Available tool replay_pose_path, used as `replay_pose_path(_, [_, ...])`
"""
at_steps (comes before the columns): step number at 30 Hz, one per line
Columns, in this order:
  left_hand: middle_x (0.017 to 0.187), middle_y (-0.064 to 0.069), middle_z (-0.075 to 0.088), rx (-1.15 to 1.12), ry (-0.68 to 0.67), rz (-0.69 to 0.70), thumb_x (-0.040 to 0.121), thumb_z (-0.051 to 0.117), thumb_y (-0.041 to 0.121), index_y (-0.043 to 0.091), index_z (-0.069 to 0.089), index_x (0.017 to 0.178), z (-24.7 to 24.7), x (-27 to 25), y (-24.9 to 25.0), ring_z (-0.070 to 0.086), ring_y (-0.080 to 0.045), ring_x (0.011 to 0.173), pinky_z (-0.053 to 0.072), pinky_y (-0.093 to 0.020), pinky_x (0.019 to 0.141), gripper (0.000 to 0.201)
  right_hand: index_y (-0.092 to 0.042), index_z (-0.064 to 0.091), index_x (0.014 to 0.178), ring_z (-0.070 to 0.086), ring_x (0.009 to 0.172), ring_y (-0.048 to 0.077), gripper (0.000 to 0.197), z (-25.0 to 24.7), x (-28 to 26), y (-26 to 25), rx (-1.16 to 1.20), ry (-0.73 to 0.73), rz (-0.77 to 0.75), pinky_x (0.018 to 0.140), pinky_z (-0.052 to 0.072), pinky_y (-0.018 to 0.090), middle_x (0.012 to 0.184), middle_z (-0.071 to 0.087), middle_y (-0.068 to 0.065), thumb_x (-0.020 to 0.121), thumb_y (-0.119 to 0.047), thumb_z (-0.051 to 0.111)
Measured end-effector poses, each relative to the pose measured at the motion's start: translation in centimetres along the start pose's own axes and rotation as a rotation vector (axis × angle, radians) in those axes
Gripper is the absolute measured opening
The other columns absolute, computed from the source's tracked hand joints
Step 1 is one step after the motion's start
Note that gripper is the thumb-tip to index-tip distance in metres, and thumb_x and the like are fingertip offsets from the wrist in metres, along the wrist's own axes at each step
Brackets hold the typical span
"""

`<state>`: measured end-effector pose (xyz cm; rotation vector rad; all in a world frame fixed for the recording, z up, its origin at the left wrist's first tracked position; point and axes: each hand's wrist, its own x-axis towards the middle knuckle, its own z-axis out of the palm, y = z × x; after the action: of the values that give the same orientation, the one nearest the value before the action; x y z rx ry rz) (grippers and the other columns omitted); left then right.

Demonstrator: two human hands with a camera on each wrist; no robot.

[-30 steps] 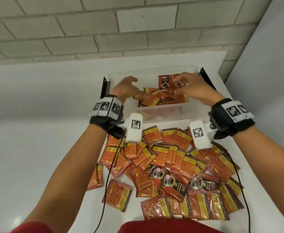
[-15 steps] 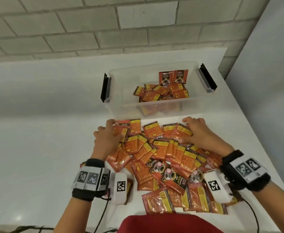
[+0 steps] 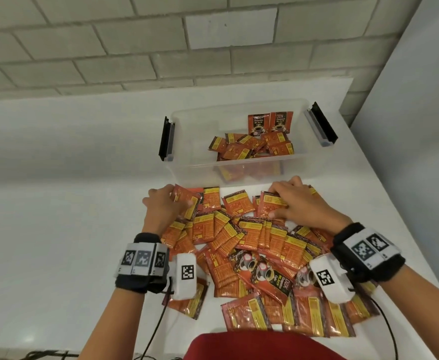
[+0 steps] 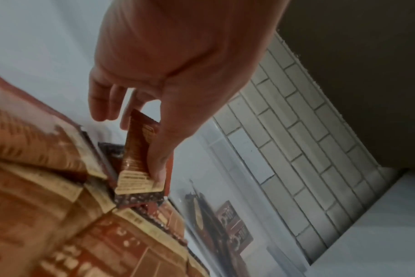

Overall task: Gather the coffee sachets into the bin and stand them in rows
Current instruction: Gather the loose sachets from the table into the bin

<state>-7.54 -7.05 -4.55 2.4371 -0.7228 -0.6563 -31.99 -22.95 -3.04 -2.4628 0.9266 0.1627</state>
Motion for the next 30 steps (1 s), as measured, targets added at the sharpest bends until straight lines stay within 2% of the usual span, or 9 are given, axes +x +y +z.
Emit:
replay_pose_path(2, [0.121, -0.012, 0.054, 0.069, 0.023, -0.01, 0.075, 0.078, 0.041, 0.019, 0.056, 0.117, 0.6, 0.0, 0.5, 0.048, -0.036, 0.116, 0.045, -0.049, 0.097, 0.052, -0.024, 0.04, 0.124, 0.03, 0.12, 0.02, 0.048, 0.1, 0.0, -0.1, 0.009, 0.033, 0.028, 0.085, 0.03, 0.031, 0.118, 0.046, -0.001, 0.086, -0.033, 0.068])
replay_pose_path(4, [0.123, -0.013, 0.054, 0.017, 0.059, -0.016, 0.073, 0.082, 0.035, 0.015, 0.051, 0.12, 0.9, 0.1, 0.7, 0.045, -0.034, 0.119, 0.044, -0.051, 0.098, 0.059, -0.021, 0.039, 0.13, 0.03, 0.12, 0.022, 0.052, -0.1, 0.0, 0.2, 0.034, 0.067, 0.08, 0.086, 0.03, 0.032, 0.125, 0.048, 0.003, 0.087, -0.032, 0.067])
replay_pose_path(7, [0.121, -0.012, 0.059, -0.118, 0.033, -0.085, 0.066, 0.088, 0.03, 0.016, 0.045, 0.122, 0.6, 0.5, 0.4, 0.054, -0.033, 0.115, 0.048, -0.053, 0.095, 0.071, -0.015, 0.049, 0.126, 0.033, 0.118, 0.027, 0.042, -1.2, -0.4, 1.2, -0.004, 0.124, 0.224, 0.089, 0.031, 0.035, 0.107, 0.046, 0.007, 0.092, -0.037, 0.06])
replay_pose_path(12, [0.09, -0.008, 0.074, -0.381, -0.125, 0.001, 0.084, 0.072, 0.024, 0.007, 0.068, 0.096, -1.4, -0.9, 0.9, 0.071, -0.029, 0.086, 0.056, -0.045, 0.086, 0.021, -0.017, 0.043, 0.125, 0.03, 0.124, 0.036, 0.045, -1.0, -1.8, 2.8, -0.047, 0.071, 0.45, 0.1, 0.032, 0.046, 0.129, 0.037, 0.016, 0.091, -0.042, 0.059])
replay_pose_path(17, [0.08, -0.001, 0.075, -0.419, -0.209, 0.069, 0.079, 0.073, 0.031, 0.012, 0.069, 0.092, -4.4, -3.2, 1.0, 0.072, -0.017, 0.078, 0.053, -0.029, 0.078, 0.023, -0.009, 0.034, 0.129, 0.034, 0.125, 0.037, 0.055, -0.8, -1.1, 2.8, 0.088, 0.079, 0.509, 0.095, 0.038, 0.045, 0.129, 0.042, 0.021, 0.09, -0.035, 0.064])
replay_pose_path(20, [0.073, 0.004, 0.072, -0.283, -0.222, 0.007, 0.077, 0.077, 0.032, 0.021, 0.067, 0.088, -4.0, -4.2, -0.3, 0.068, -0.009, 0.068, 0.048, -0.023, 0.063, 0.019, -0.009, 0.033, 0.122, 0.048, 0.118, 0.035, 0.056, -1.0, -0.9, 3.3, 0.23, 0.084, 0.512, 0.094, 0.045, 0.045, 0.122, 0.053, 0.019, 0.087, -0.031, 0.069])
replay_pose_path(24, [0.088, -0.001, 0.071, -0.048, -0.138, 0.001, 0.077, 0.077, 0.041, 0.028, 0.064, 0.085, -2.1, -4.3, -2.5, 0.066, -0.024, 0.091, 0.051, -0.044, 0.088, 0.021, -0.009, 0.028, 0.128, 0.055, 0.095, 0.022, 0.057, -2.2, -1.6, 3.4, 0.487, 0.157, 0.412, 0.08, 0.045, 0.032, 0.107, 0.055, 0.007, 0.088, -0.016, 0.069])
replay_pose_path(28, [0.087, 0.0, 0.072, -0.172, -0.135, 0.012, 0.082, 0.074, 0.03, 0.017, 0.065, 0.096, -2.1, -4.7, -1.9, 0.07, -0.016, 0.073, 0.05, -0.026, 0.061, 0.021, -0.012, 0.058, 0.11, 0.062, 0.1, 0.023, 0.025, -4.1, -2.5, 3.1, 0.648, 0.215, 0.325, 0.097, 0.047, 0.042, 0.106, 0.066, 0.007, 0.087, -0.016, 0.068])
replay_pose_path(30, [0.088, -0.003, 0.072, -0.268, -0.135, 0.018, 0.082, 0.075, 0.024, 0.017, 0.064, 0.097, -2.8, -4.6, -1.5, 0.071, -0.019, 0.069, 0.054, -0.03, 0.059, 0.02, -0.017, 0.064, 0.098, 0.065, 0.098, 0.023, 0.013, -5.1, -3.2, 1.7, 0.782, 0.156, 0.268, 0.097, 0.048, 0.042, 0.101, 0.07, 0.007, 0.086, -0.012, 0.067])
